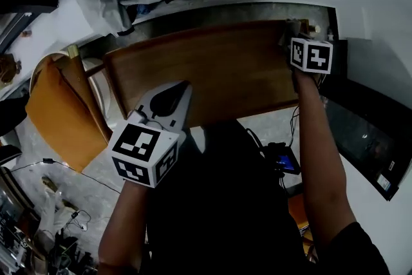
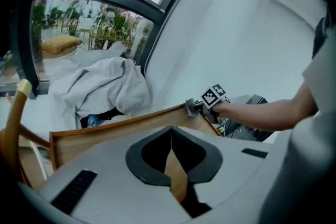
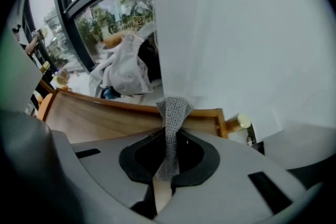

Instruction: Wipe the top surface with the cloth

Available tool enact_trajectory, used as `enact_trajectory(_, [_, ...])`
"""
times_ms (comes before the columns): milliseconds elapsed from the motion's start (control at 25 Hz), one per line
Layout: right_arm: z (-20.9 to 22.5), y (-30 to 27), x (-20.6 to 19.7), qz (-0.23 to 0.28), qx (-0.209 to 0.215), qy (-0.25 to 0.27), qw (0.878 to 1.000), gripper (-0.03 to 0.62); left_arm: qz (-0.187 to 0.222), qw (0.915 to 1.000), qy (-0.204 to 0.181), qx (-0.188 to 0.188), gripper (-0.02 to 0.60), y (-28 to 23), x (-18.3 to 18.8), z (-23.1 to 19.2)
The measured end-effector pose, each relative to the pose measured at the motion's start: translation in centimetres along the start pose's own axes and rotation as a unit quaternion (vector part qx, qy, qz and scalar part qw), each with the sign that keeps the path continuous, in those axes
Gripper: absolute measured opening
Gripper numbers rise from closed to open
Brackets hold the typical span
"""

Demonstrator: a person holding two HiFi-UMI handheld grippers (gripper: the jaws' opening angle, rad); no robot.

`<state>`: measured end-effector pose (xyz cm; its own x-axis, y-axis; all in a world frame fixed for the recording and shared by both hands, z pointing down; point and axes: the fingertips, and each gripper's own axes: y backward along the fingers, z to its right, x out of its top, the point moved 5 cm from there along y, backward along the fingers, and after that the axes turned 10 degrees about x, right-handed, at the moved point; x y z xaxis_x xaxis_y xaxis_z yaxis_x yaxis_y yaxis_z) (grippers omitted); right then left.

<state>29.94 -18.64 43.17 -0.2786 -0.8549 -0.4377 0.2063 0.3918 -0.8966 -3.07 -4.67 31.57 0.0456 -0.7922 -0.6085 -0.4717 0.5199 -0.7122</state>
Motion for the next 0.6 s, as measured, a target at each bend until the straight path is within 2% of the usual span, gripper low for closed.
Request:
enact_trajectory(80, [-4.4,0.1,-0.1,0.015,0.028,0.010,0.999,0.040,0.009,0.9998,0.016,0.006,0.011,1.8,-0.3,-1.9])
enact_trajectory(240, [-14.8,-0.8,-0.1,0.028,0.116,0.045,0.992,0.040,0.020,0.9987,0.032,0.034,0.011,5.1,-1.1,-5.6])
enact_trajectory(440, [-27.5,-2.3,1.5,0.031,0.213,0.119,0.969,0.040,0.030,0.9959,0.058,0.063,0.011,9.3,-3.1,-9.8])
enact_trajectory(600, [-36.0,-3.5,2.9,0.030,0.270,0.151,0.950,0.040,0.032,0.9931,0.077,0.082,0.011,11.8,-4.8,-12.8])
